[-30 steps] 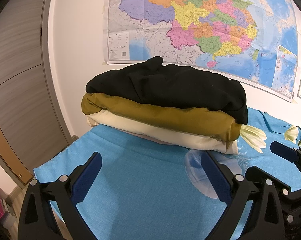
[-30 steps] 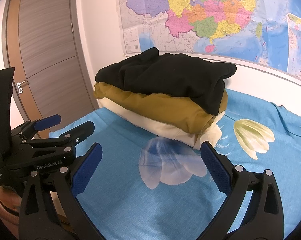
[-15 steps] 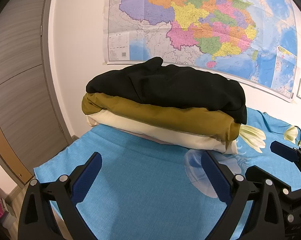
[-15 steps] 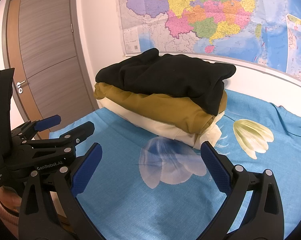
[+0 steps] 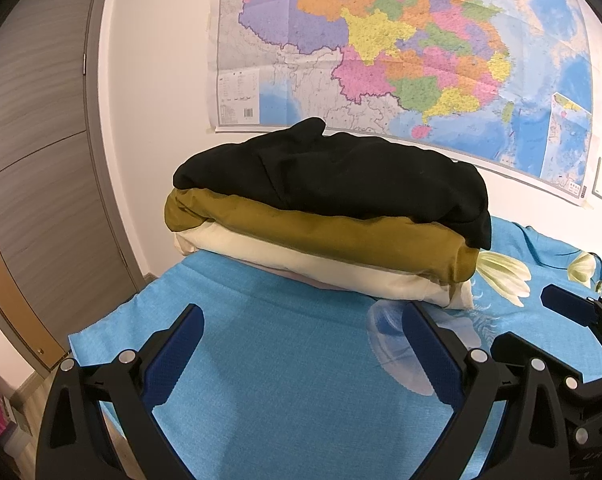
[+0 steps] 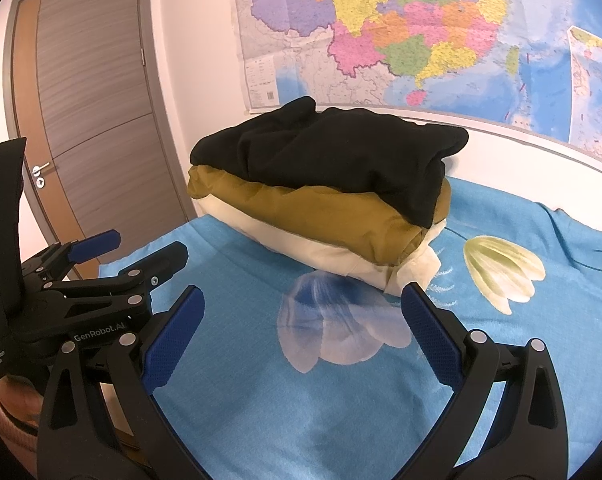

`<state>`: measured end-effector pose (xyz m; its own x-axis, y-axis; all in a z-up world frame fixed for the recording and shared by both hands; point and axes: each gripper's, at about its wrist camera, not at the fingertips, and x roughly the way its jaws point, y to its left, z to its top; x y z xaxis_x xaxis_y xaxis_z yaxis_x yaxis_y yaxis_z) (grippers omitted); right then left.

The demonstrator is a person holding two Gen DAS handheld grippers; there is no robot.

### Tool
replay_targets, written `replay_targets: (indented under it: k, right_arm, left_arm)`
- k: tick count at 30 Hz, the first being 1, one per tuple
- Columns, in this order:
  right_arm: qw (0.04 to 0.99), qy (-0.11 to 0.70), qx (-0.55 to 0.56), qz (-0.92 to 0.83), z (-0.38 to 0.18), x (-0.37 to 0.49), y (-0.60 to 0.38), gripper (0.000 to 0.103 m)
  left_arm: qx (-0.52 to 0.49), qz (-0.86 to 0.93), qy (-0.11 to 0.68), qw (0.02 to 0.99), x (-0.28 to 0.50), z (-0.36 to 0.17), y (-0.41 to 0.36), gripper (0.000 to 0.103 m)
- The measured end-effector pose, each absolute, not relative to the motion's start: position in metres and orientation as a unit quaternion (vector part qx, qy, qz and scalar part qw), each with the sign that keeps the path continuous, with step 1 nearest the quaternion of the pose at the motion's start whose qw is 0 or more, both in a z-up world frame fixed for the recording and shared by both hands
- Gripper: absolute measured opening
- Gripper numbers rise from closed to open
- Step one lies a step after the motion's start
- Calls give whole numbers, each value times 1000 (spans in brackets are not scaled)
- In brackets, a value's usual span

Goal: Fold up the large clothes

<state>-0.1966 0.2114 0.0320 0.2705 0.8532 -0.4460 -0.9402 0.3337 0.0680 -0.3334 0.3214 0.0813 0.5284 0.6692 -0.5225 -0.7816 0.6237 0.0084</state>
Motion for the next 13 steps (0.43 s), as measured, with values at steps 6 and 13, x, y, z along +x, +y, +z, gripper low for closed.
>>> replay_targets:
  k: [6, 13]
  right_arm:
    - [793, 210, -103, 562, 29, -194, 205, 97]
    - [804, 216, -98, 545, 28, -185, 191, 97]
  left_arm:
    - [-127, 408, 251, 869, -331, 78, 315, 96]
    - [-153, 374, 265, 875, -316, 72, 309, 96]
